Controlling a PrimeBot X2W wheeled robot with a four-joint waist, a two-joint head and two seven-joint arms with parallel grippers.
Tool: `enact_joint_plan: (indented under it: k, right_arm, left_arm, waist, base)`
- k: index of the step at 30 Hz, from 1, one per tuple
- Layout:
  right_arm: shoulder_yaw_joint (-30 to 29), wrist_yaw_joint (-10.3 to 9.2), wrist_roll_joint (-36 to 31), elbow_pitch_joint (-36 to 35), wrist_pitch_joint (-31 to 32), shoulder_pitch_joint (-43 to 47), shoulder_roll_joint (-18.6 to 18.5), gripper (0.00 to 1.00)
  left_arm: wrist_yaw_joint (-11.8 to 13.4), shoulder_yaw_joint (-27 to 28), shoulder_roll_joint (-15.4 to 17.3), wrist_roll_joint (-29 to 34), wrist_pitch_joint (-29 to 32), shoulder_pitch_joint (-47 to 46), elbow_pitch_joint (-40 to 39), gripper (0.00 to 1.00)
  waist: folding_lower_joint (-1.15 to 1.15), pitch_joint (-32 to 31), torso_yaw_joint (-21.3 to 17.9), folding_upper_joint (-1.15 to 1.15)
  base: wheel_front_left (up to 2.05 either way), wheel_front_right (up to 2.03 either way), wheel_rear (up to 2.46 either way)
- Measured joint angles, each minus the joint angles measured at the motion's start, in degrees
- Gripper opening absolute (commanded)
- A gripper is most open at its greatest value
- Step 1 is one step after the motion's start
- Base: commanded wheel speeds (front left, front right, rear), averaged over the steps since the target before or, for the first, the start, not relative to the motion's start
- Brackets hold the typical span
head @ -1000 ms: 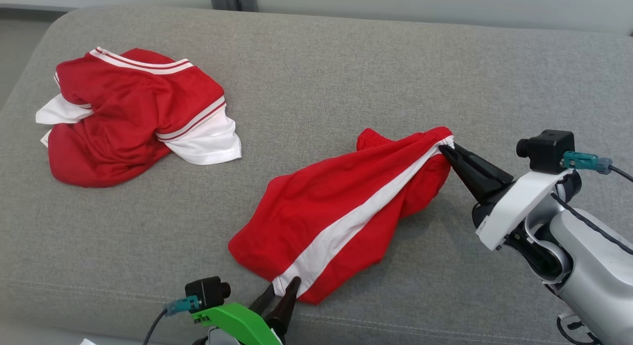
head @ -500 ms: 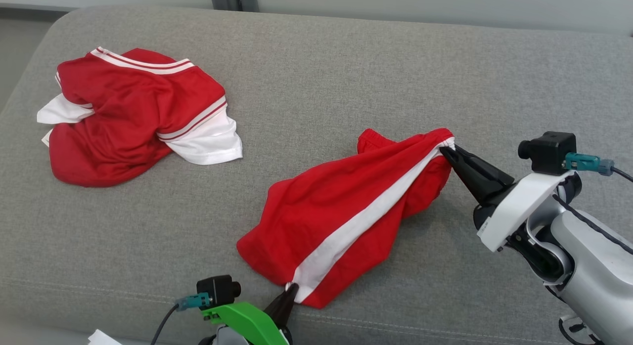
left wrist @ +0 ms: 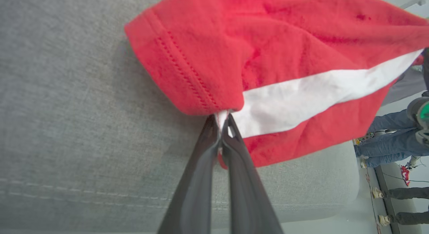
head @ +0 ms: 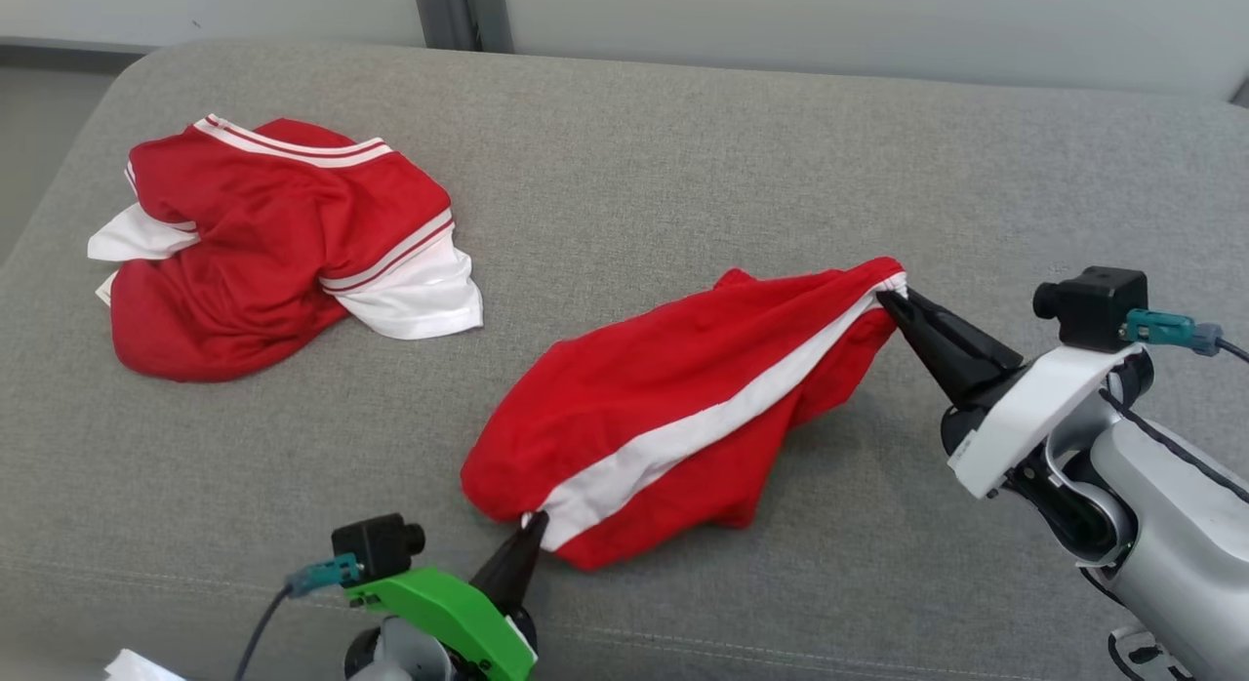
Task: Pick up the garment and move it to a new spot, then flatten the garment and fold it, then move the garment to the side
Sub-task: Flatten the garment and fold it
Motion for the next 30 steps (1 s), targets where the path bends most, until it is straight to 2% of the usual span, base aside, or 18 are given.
enact_joint_plan:
  k: [6, 11, 16, 23, 26, 30]
  right_arm:
    - [-1.67, 0.00, 2.42, -0.56, -1.47, 0.03, -1.23, 0.00]
    - [-2.40, 0.01, 6.75, -4.81, -2.07, 0.05, -1.46, 0.00]
    - [-3.09, 0.01, 11.21, -12.59, -2.72, 0.11, -1.78, 0.00]
    - [-5.48, 0.00, 14.85, -22.62, -3.59, 3.24, -5.53, 0.00]
    - [-6.16, 0.00, 16.92, -27.71, -3.94, 6.19, -6.59, 0.00]
    - [-6.77, 0.00, 20.11, -36.91, -4.44, 11.78, -8.78, 0.00]
  left_arm:
    - [0.00, 1.45, 4.83, 0.34, -1.24, -0.81, -9.65, 0.00]
    - [0.00, 2.65, 8.88, 0.34, -1.30, -2.43, -20.02, 0.00]
    - [0.00, 6.20, 14.33, 0.21, -2.10, -2.33, -30.55, 0.00]
    - [-0.01, 14.96, 21.89, -1.02, -3.69, 1.29, -44.65, 0.00]
    - [0.04, 18.17, 23.73, -1.53, -3.82, 3.33, -51.28, 0.00]
    - [2.44, 22.68, 27.06, -1.69, -4.24, 6.58, -62.60, 0.00]
  waist:
    - [0.00, -1.66, 0.18, 0.00]
    - [0.00, -3.49, 0.42, 0.00]
    - [0.00, -5.29, -0.23, 0.00]
    - [0.00, -6.80, -3.06, 0.00]
    - [0.00, -7.39, -4.53, 0.00]
    - [0.00, -8.00, -7.16, 0.00]
  base:
    - [0.00, 0.00, 0.00]
    - [0.00, 0.00, 0.00]
    - [0.00, 0.00, 0.00]
    - [0.00, 0.00, 0.00]
    - [0.00, 0.00, 0.00]
    - [0.00, 0.00, 0.00]
